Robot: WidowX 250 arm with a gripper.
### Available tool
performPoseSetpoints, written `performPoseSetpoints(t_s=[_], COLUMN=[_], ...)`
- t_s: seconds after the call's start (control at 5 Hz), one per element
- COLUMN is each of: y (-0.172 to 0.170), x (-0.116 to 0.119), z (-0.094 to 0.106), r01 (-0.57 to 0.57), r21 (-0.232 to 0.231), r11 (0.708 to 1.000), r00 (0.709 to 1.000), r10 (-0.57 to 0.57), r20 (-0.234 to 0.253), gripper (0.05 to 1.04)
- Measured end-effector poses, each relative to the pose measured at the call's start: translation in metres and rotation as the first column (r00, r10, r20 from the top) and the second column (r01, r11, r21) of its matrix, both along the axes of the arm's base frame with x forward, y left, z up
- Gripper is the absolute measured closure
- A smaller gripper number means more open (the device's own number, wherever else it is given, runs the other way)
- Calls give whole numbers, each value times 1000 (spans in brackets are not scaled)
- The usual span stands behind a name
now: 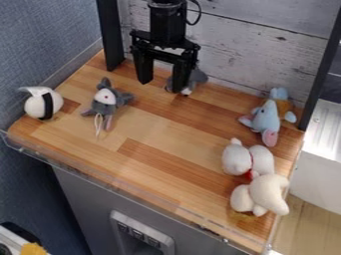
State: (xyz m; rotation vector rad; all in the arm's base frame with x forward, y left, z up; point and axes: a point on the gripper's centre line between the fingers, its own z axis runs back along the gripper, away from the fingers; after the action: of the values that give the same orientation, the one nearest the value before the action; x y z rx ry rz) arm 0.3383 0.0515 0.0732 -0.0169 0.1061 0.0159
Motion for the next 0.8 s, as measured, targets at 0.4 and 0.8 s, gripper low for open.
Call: performPoseSetpoints(t_s=[0.4,0.8], y=[41,88], x=[-3,-13], z=[5,11], r01=[-298,-668], r21=[1,4], r11=[954,744], r00=[954,744], r10=[298,668], r20=[-16,-26], gripper=[86,89])
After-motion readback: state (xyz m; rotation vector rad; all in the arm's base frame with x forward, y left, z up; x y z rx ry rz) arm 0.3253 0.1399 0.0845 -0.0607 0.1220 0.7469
